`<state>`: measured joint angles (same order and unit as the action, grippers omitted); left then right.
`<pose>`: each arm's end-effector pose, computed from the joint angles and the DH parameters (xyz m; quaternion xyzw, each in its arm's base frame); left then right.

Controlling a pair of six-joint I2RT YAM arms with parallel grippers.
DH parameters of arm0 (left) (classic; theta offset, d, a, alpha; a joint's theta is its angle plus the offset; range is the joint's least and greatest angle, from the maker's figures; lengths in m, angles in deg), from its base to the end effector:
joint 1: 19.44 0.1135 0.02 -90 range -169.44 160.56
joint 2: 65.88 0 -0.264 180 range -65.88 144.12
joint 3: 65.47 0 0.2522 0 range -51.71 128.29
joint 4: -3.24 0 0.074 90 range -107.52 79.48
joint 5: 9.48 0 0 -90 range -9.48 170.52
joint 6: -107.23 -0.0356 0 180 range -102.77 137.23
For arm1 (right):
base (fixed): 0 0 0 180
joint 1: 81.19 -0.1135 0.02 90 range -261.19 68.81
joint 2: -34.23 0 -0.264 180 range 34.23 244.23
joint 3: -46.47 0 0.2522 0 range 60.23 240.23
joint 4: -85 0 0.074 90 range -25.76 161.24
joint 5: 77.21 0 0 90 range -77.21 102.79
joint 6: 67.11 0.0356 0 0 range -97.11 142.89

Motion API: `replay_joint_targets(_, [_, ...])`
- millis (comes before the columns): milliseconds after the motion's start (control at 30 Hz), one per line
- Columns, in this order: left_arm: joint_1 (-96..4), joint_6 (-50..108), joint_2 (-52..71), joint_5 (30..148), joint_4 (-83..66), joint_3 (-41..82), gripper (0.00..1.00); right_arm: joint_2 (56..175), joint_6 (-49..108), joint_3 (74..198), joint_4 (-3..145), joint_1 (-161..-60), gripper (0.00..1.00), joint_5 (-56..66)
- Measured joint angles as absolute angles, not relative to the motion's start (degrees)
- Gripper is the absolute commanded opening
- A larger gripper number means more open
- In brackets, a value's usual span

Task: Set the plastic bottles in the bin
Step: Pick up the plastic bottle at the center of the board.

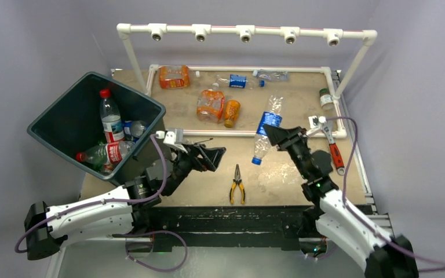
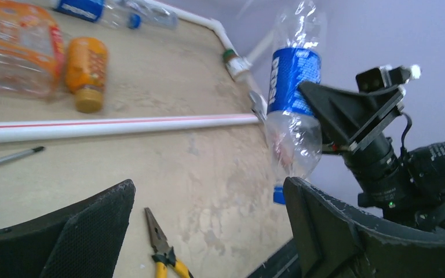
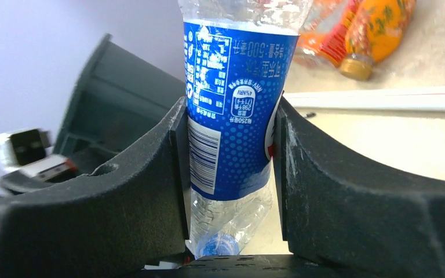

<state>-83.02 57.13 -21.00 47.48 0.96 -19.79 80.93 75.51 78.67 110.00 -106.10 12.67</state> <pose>0.1014 -0.1605 0.3006 -0.0534 0.7127 -0.3993 0.5742 0.1731 0.0805 0.2625 0.1523 0.6210 0.4819 0.5991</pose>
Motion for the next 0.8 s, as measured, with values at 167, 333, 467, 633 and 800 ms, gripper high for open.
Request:
replay_joint_targets(167, [-83.02,57.24,-17.90,60.01,14.67,-25.95,0.99,62.31,74.94,73.58,107.90,-105.92,0.32,11.77])
replay_joint_targets(333, [-83.30,60.21,-6.42,74.08,32.02,-27.35,0.99,53.61,76.27,71.11,108.25,-105.92,0.32,10.05])
replay_joint_targets(467, [-85.20,61.65,5.10,83.18,39.67,-23.72,0.99,51.69,78.17,68.81,107.51,-105.92,0.31,8.95])
replay_joint_targets(633, [-88.15,61.06,8.03,86.41,43.13,-21.97,0.99,49.37,79.11,68.55,106.22,-105.92,0.31,8.65])
replay_joint_targets(800, [-88.52,60.14,8.05,86.11,45.16,-21.84,0.95,49.00,80.29,68.55,106.37,-105.92,0.31,7.73])
